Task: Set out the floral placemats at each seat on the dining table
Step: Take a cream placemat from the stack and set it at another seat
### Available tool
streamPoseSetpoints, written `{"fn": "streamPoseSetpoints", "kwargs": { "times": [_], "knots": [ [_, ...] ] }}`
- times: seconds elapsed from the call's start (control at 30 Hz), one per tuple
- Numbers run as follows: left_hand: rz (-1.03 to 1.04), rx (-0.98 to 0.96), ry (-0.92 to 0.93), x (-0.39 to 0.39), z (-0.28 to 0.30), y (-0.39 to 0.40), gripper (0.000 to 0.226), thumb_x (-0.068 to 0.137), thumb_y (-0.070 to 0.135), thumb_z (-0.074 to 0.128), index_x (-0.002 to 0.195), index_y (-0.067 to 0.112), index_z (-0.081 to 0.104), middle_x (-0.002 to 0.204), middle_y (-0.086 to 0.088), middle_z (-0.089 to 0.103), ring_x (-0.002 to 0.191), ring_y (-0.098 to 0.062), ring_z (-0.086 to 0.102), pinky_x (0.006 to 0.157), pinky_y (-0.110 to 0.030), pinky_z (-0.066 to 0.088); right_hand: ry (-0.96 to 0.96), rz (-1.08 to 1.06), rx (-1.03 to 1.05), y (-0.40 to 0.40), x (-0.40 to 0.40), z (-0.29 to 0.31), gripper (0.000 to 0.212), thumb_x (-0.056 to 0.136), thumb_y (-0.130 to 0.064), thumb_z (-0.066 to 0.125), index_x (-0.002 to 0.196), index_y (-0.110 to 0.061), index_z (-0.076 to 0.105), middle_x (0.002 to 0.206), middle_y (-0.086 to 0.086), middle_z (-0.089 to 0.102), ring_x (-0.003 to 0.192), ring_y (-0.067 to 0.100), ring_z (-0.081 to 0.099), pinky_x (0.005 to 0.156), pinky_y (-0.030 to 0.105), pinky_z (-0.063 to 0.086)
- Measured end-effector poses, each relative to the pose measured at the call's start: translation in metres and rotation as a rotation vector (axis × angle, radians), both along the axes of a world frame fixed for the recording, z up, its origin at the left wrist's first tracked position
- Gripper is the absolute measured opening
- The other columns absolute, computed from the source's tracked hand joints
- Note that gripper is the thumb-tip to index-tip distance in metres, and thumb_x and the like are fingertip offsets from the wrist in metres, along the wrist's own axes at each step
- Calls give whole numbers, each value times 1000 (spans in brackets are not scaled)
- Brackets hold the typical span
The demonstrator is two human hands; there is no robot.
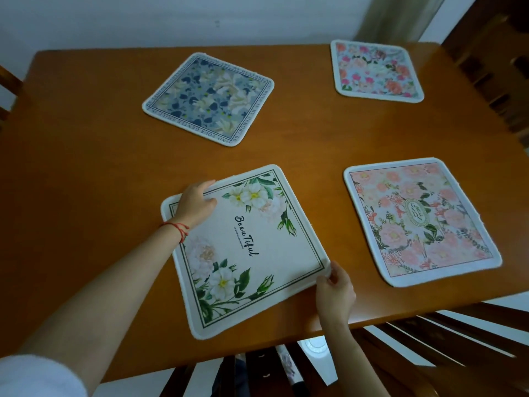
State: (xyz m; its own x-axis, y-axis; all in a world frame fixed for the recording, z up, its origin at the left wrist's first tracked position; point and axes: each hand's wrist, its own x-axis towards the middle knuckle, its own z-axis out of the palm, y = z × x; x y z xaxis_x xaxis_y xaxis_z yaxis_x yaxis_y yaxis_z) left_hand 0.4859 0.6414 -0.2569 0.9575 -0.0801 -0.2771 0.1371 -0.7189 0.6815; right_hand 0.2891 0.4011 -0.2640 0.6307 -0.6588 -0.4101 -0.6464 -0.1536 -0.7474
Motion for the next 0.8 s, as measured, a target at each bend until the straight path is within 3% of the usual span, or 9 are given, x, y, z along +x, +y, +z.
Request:
{"fn": "streamPoseSetpoints", "kwargs": {
  "times": [0.1,0.23,0.37,0.53,0.63,0.8],
  "knots": [
    [44,-17,14,-9,-1,10,50,83,7,53,132,11,47,138,-10,47,129,-26,39,108,-41,34,-19,23,1,-2,10,-5,45,86,-10,51,131,-14,49,122,11,59,105,27,56,87,39,47],
    [137,-58,32,-26,1,25,50,83,7,53,132,13,46,138,-9,47,129,-26,39,107,-44,35,-46,66,-16,-6,27,-4,44,88,-12,51,132,-11,48,124,11,58,111,31,56,89,40,48],
    [216,-95,56,-45,4,34,49,85,7,52,133,14,45,141,-8,44,131,-25,37,106,-42,34,-100,139,-40,-12,48,-6,42,89,-15,52,131,-11,48,123,14,59,104,27,57,81,34,45],
    [281,-137,64,-68,2,44,50,83,7,54,132,13,47,137,-9,47,125,-27,44,103,-48,39,-120,188,-42,-16,75,-2,43,90,-10,49,133,-9,47,130,10,55,120,27,51,99,41,45],
    [350,-176,70,-81,2,45,50,83,6,55,132,12,47,134,-8,50,121,-24,48,101,-46,42,-142,258,-56,-18,92,0,44,89,-9,49,133,-8,46,132,11,53,123,27,48,102,44,43],
    [456,-250,56,-103,3,39,44,86,3,53,129,10,49,121,-5,57,93,-18,58,73,-29,50,-122,386,-80,-23,123,1,48,85,-6,52,132,-9,48,129,10,56,120,27,51,100,41,45]
  ]
}}
